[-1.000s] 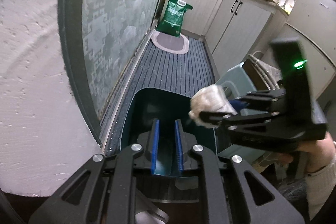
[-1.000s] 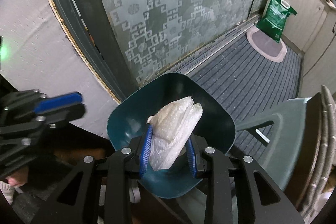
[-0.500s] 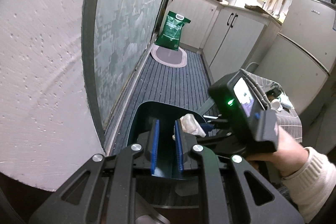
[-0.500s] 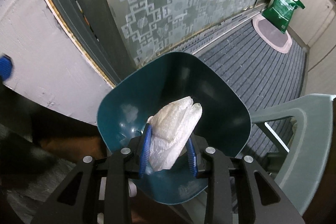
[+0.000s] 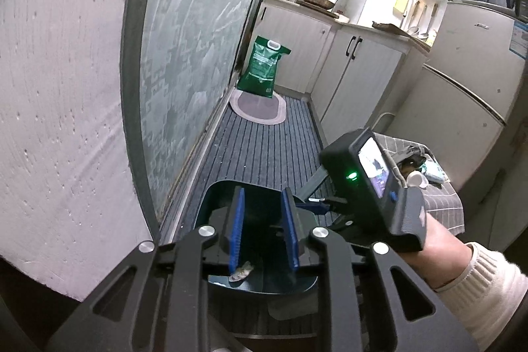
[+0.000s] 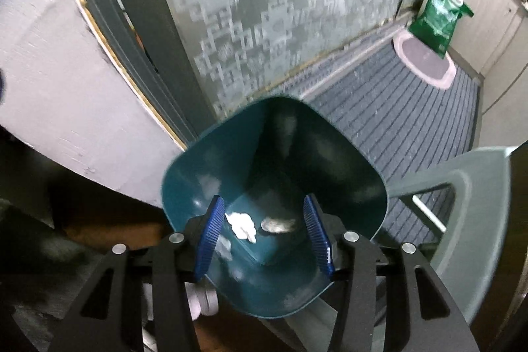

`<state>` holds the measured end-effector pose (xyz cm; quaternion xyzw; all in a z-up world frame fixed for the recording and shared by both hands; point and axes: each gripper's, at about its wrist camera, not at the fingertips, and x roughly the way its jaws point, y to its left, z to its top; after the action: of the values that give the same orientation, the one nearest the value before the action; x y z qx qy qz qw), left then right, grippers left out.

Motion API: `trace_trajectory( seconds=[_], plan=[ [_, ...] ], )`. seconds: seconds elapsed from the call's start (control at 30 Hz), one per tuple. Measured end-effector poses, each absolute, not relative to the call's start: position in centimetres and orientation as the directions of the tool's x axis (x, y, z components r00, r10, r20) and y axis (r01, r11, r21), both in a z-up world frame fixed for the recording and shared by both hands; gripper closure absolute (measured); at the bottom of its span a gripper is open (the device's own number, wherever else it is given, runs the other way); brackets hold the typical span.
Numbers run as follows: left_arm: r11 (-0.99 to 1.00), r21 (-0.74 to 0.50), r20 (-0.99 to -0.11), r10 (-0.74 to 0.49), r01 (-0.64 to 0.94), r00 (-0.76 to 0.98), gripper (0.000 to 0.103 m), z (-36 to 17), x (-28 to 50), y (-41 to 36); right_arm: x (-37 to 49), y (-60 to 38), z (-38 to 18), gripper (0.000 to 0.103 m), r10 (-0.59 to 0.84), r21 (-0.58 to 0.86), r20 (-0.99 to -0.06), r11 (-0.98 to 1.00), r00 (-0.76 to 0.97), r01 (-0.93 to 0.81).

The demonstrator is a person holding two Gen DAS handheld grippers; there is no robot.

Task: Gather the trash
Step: 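Carry both items to the teal bin and open both tools to drop them, then move both tools back over the table toward the white cup and clear lid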

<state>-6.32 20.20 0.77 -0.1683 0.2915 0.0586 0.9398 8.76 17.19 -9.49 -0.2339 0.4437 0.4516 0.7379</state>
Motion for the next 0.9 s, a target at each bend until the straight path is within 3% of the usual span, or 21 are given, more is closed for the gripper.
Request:
trace_trajectory(
  seconds=[0.4, 0.9],
  plan=[
    [0.952, -0.262, -0.506, 0.003, -0.156, 0.862, 0.074, 3.6, -5.8, 17.3, 8.1, 11.4, -1.7, 0.052, 0.592, 0.046, -0.746, 0.501, 0.303, -0.864],
    [0.972, -0.231, -0.511, -0.086, -0.041, 0.855, 0.072, 4.0, -1.5, 10.6, 9.7, 1.1, 2.1, 0.052, 0.601, 0.018, -0.667, 0.603, 0.44, -0.797]
  ],
)
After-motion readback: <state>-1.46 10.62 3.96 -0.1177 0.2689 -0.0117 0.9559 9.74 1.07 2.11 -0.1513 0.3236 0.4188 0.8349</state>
